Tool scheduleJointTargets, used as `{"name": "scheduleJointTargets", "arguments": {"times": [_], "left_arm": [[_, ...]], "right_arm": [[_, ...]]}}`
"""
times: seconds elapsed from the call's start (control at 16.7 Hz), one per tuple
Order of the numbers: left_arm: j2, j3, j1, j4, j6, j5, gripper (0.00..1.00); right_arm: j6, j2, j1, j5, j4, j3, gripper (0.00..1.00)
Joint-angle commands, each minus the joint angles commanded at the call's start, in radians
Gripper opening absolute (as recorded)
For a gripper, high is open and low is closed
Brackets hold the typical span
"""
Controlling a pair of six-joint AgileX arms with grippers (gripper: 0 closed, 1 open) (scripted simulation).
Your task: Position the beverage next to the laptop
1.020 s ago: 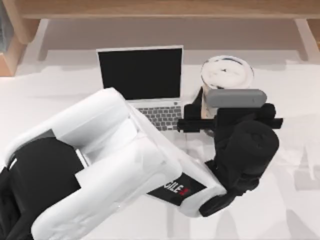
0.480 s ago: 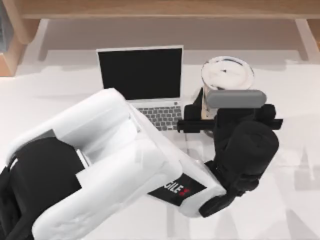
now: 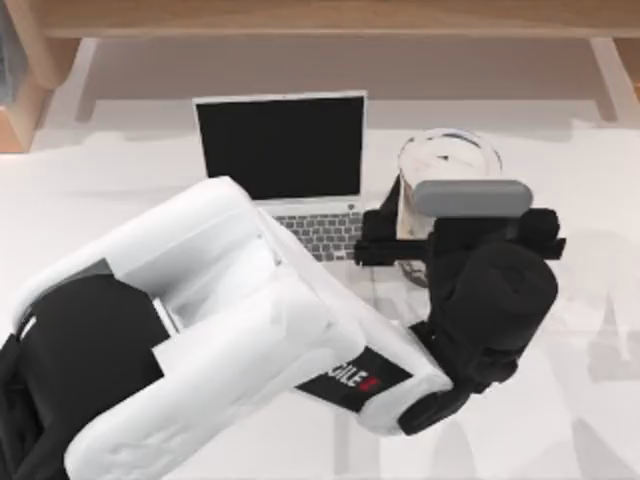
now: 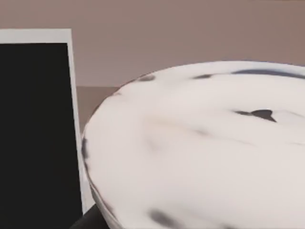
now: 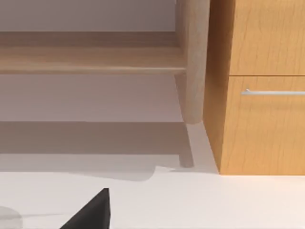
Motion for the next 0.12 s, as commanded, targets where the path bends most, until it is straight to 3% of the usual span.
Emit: {"name": "scheduleJointTargets", "arguments": {"times": [0.12], "left_arm": [[0.000,0.000,0.000,0.000,0.000,0.000,1.00]], "right_arm": [[0.000,0.000,0.000,0.000,0.000,0.000,1.00]]}}
